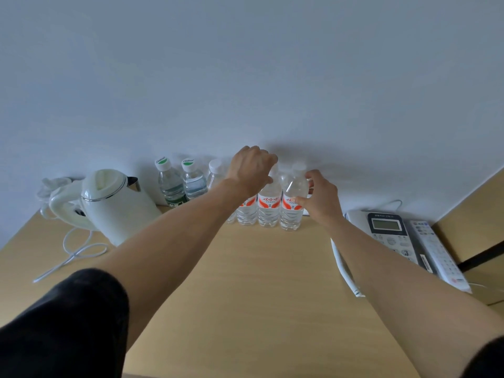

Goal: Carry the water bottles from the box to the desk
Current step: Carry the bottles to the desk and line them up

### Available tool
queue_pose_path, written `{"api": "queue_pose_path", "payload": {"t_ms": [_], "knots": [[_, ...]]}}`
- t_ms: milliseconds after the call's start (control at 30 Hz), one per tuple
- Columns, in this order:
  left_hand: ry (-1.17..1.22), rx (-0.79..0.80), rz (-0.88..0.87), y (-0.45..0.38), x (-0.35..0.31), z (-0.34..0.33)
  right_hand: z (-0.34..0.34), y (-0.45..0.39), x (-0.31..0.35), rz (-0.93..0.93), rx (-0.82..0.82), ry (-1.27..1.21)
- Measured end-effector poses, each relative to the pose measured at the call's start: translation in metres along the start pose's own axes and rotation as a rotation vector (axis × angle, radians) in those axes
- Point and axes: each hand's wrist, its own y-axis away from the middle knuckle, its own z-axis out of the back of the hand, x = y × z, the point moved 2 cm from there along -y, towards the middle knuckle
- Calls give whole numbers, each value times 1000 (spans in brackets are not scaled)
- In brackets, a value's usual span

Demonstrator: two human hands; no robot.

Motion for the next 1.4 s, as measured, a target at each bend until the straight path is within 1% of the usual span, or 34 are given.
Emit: {"api": "queue_pose_path", "payload": {"t_ms": [100,200,400,600,667,767,967,1400], "knots": [[5,16,18,-4,-2,-2,3,-1,1,2,38,13],[5,45,30,-6,-3,-5,1,0,0,44,83,79],[26,45,48,-10,-2,-6,-7,7,-1,47,3,83],[60,49,58,-11,-1,-9,-8,6,0,15,-10,77],[69,44,61,-11,-1,-9,-7,7,-1,-23,-17,33],[53,23,61,-10,0,-9,-6,8,-4,-74,13,8],[30,6,86,-7,1,-10,-4,3,-7,-91,66,27],[131,16,74,-8,7,-8,-4,0,-10,-87,88,64]]}}
